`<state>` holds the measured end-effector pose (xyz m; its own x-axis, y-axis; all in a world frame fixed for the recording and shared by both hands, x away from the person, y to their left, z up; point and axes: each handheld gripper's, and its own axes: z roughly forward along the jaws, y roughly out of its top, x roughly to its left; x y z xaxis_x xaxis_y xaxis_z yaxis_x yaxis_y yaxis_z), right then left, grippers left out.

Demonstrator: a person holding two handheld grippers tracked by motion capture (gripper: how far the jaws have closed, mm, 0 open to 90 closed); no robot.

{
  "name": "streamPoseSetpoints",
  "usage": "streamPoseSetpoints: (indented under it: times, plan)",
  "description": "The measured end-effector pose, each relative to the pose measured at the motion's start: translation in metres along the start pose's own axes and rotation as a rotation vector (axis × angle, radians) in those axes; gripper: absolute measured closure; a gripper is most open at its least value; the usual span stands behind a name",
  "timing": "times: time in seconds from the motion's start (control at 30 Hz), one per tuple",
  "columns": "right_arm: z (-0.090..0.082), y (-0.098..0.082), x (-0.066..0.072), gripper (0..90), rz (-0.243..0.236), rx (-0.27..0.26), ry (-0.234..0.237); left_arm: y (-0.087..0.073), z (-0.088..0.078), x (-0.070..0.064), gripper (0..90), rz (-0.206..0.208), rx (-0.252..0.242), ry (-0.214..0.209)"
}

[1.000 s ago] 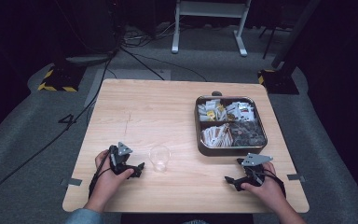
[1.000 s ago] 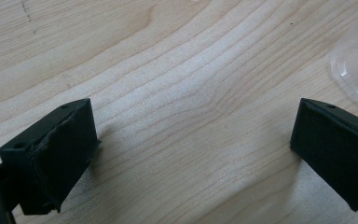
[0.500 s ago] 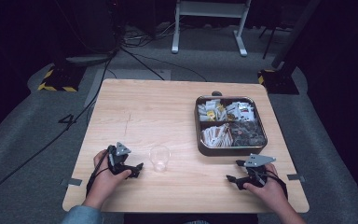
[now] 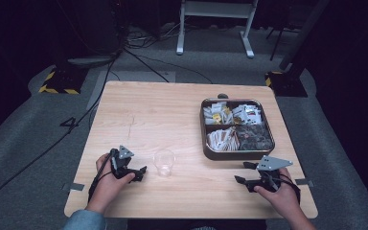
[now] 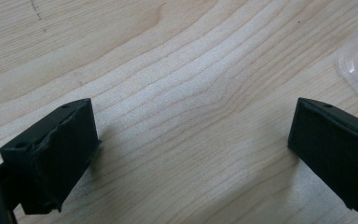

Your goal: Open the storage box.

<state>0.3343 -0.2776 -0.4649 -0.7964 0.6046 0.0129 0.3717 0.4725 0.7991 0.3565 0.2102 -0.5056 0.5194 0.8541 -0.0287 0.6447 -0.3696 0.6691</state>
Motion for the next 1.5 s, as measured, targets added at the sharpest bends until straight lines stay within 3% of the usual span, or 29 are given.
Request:
streamPoseSetpoints:
  times: [0.2,0.3,0.47,0.67,0.77,0.8,0.87,1.03,1.17,1.5]
  plan:
    - [-0.017,0.018,-0.005,33.2,-0.006,-0.062,-0.039,0.0,0.0,0.0,1.2,0.0,0.005,-0.003]
    - [-0.026,0.028,-0.018,33.0,0.052,-0.098,-0.065,0.001,0.0,0.0,0.9,0.003,0.006,-0.003]
    - [-0.028,0.037,-0.028,33.0,0.04,-0.104,-0.085,0.002,0.002,0.0,0.4,0.007,0.005,-0.002]
    - [-0.03,0.054,-0.053,32.1,0.033,-0.1,-0.084,0.002,0.002,0.0,0.4,0.009,0.009,-0.003]
    - [-0.028,0.062,-0.072,32.8,0.025,-0.098,-0.069,0.002,0.002,0.001,0.4,0.012,0.006,-0.008]
    - [-0.028,0.062,-0.072,32.8,0.025,-0.098,-0.069,0.002,0.002,0.001,0.4,0.012,0.006,-0.008]
    - [-0.025,0.066,-0.086,32.5,0.025,-0.082,-0.09,0.002,0.002,0.001,0.5,0.012,0.006,-0.01]
    - [-0.018,0.07,-0.102,32.7,0.061,-0.098,-0.116,0.002,0.002,0.001,0.5,0.013,0.004,-0.012]
    - [-0.006,0.075,-0.109,36.5,0.051,-0.08,-0.116,0.002,0.002,0.001,0.5,0.014,0.006,-0.012]
    - [0.026,0.087,-0.119,34.9,0.031,-0.031,-0.102,0.002,0.002,0.002,0.5,0.019,0.006,-0.018]
